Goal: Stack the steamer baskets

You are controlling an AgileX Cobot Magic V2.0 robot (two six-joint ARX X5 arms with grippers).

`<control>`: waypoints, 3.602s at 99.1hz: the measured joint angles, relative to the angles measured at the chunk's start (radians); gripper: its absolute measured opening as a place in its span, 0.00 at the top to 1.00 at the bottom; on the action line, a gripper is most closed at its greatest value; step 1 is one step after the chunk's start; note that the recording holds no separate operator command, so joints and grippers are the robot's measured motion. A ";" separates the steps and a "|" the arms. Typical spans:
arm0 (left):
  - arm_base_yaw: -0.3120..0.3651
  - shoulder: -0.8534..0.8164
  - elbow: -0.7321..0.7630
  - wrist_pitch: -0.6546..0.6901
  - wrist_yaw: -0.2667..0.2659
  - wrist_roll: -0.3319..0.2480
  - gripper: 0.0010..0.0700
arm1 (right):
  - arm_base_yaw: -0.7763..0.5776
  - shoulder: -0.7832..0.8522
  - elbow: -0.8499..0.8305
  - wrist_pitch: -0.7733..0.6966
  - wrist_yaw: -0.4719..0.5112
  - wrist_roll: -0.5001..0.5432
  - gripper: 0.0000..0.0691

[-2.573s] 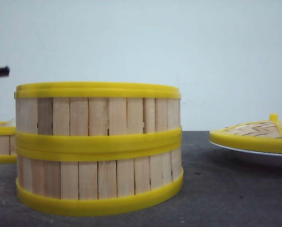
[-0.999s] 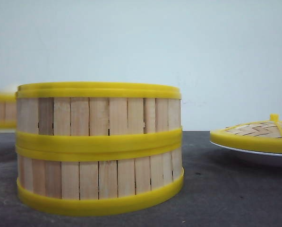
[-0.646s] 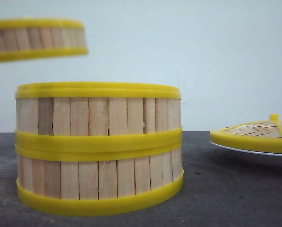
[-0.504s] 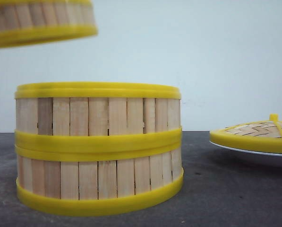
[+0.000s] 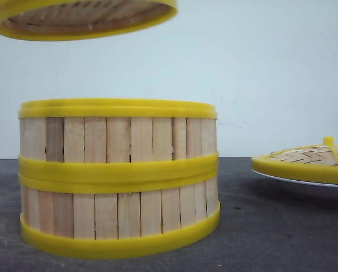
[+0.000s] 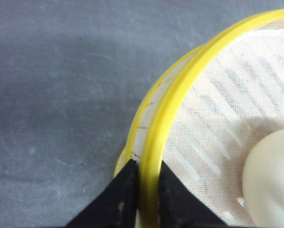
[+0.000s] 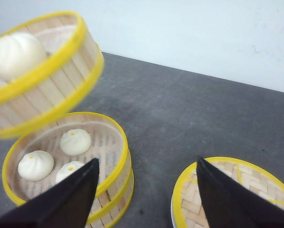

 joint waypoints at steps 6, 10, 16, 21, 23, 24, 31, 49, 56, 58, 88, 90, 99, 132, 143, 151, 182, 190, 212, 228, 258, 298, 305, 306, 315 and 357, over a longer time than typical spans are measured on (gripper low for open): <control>-0.039 0.016 0.000 -0.001 -0.024 0.000 0.98 | 0.000 0.000 0.000 0.000 0.000 0.000 0.43; -0.063 0.030 0.000 -0.001 -0.037 0.001 0.98 | 0.000 0.000 0.000 0.000 0.000 0.000 0.43; -0.093 0.054 0.000 -0.002 -0.060 0.002 0.98 | 0.000 0.000 0.000 0.000 0.000 0.000 0.43; -0.114 0.075 0.000 -0.002 -0.072 0.004 0.98 | 0.000 0.000 0.000 0.000 0.000 0.000 0.43; -0.122 0.084 0.000 -0.003 -0.075 0.004 0.98 | 0.000 0.000 0.000 0.000 0.000 0.000 0.43; -0.126 0.088 0.000 -0.003 -0.076 0.006 0.98 | 0.000 0.000 0.000 0.000 0.000 0.000 0.43; -0.147 0.116 0.000 -0.006 -0.081 0.013 0.98 | 0.000 0.000 0.000 0.000 0.000 0.000 0.43; -0.183 0.174 0.000 -0.028 -0.108 0.028 0.98 | 0.000 0.000 0.000 0.000 0.000 0.000 0.43; -0.187 0.189 -0.001 -0.029 -0.108 0.034 0.98 | 0.000 0.000 0.000 0.000 0.000 0.000 0.43; -0.187 0.190 -0.001 -0.029 -0.108 0.034 0.98 | 0.000 0.000 0.000 0.000 0.000 0.000 0.43; -0.186 0.196 -0.059 -0.021 -0.108 0.045 0.98 | 0.000 0.000 0.000 0.000 0.013 0.000 0.43; -0.186 0.196 -0.063 -0.021 -0.108 0.047 0.98 | 0.000 0.000 0.000 0.000 0.019 0.000 0.43; -0.188 0.198 -0.069 -0.014 -0.105 0.049 0.98 | 0.000 0.000 0.000 0.000 0.030 0.000 0.43; -0.192 0.201 -0.069 0.018 -0.108 0.049 0.98 | 0.000 0.000 0.000 0.018 0.031 0.000 0.43; -0.192 0.212 -0.070 0.021 -0.107 0.049 0.98 | 0.000 0.000 0.000 0.022 0.030 0.000 0.43; -0.192 0.216 -0.073 0.026 -0.107 0.048 0.98 | 0.000 0.000 0.000 0.021 0.031 0.000 0.43; -0.197 0.216 -0.082 0.033 -0.110 0.048 0.96 | 0.000 0.000 0.000 0.022 0.030 0.000 0.43; -0.198 0.216 -0.082 0.037 -0.103 0.047 0.89 | 0.000 0.000 0.000 0.022 0.030 0.000 0.43; -0.199 0.215 -0.082 0.051 -0.102 0.048 0.59 | 0.000 0.000 0.000 0.022 0.030 0.000 0.43; -0.197 0.163 -0.087 0.117 -0.103 0.047 0.59 | 0.000 0.003 0.000 0.021 0.050 0.005 0.43; -0.173 -0.196 -0.087 0.319 -0.219 0.048 0.59 | -0.016 0.114 0.000 0.013 0.109 0.040 0.43; -0.174 -0.607 -0.295 0.286 -0.286 0.070 0.59 | -0.269 0.386 0.000 0.014 0.020 0.071 0.43; -0.174 -0.680 -0.392 0.280 -0.285 0.067 0.59 | -0.330 0.439 0.000 0.018 -0.010 0.071 0.46; -0.174 -0.690 -0.406 0.278 -0.283 0.066 0.59 | -0.338 0.446 0.000 0.019 -0.012 0.071 0.46; -0.174 -0.780 -0.508 0.246 -0.253 0.050 0.59 | -0.410 0.519 0.000 0.043 -0.046 0.068 0.50; -0.174 -0.971 -0.572 0.117 -0.222 0.021 0.59 | -0.550 0.837 0.000 0.165 -0.154 0.062 0.52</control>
